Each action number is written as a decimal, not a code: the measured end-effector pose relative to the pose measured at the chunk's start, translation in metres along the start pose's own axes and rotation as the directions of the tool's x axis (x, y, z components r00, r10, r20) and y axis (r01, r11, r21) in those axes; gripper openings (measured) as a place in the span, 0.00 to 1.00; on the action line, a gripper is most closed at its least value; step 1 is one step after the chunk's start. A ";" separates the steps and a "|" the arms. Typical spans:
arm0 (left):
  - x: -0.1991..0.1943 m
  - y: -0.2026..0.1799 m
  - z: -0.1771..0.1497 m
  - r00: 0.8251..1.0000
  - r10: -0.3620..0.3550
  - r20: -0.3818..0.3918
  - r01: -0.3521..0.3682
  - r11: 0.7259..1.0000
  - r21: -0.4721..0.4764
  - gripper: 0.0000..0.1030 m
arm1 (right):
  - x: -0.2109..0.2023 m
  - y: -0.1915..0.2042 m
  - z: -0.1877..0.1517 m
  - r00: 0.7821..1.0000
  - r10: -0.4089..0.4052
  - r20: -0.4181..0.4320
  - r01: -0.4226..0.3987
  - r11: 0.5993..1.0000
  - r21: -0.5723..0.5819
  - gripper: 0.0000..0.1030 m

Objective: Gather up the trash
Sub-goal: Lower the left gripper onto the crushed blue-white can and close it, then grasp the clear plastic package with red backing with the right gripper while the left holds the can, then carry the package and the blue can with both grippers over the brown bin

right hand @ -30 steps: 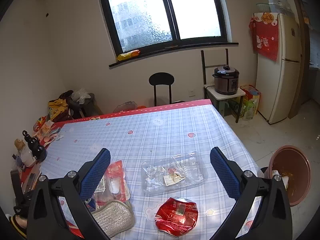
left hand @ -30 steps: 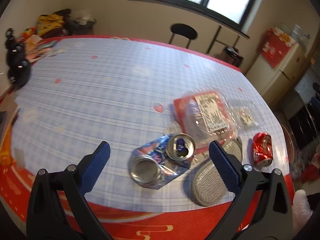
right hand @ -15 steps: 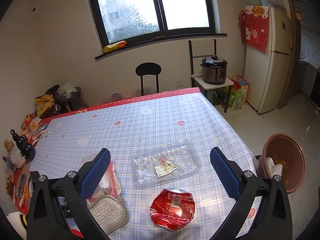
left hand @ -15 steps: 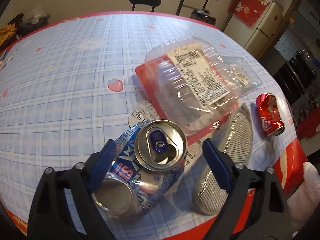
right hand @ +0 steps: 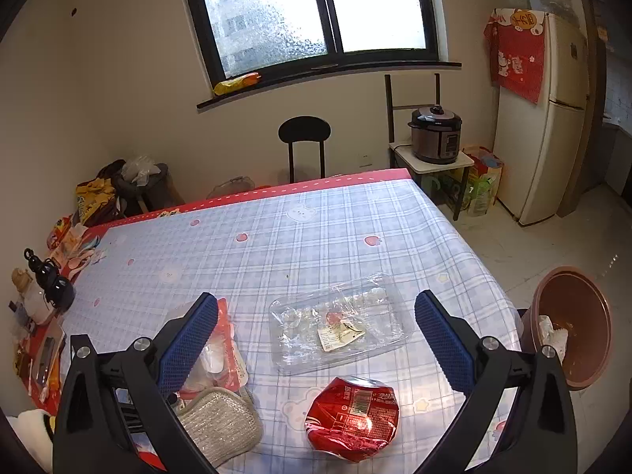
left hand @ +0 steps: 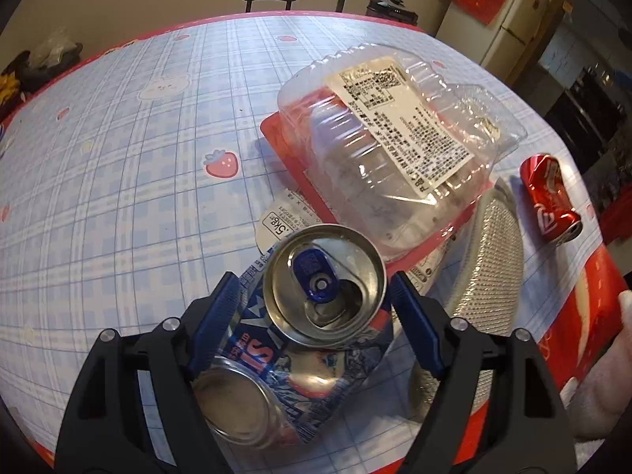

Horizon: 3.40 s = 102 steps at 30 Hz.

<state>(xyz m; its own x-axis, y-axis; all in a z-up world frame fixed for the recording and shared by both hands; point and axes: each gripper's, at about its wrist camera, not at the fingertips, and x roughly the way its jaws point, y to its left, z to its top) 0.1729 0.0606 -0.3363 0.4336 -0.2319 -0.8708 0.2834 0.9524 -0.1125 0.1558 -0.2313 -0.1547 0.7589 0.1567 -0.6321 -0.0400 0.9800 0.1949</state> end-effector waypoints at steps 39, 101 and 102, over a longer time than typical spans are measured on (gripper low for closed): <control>-0.100 0.079 -0.045 0.974 0.010 0.225 0.067 0.941 -0.333 0.60 | 0.215 0.130 -0.063 0.823 0.324 -0.466 -0.397 0.915 -0.066 0.85; -0.217 0.024 -0.014 0.920 0.103 0.378 0.007 0.960 -0.280 0.60 | -0.029 0.027 0.010 0.965 0.254 0.070 -0.238 0.954 -0.184 0.52; -0.219 0.017 -0.010 0.918 0.097 0.385 0.013 0.962 -0.272 0.60 | -0.033 0.018 0.011 0.966 0.245 0.080 -0.228 0.957 -0.178 0.52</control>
<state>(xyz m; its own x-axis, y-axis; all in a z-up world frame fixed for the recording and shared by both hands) 0.0740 0.1299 -0.1524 0.7549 -0.1969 -0.6256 0.0458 0.9674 -0.2492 0.1368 -0.2205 -0.1219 0.7755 0.3814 -0.5031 -0.3267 0.9243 0.1970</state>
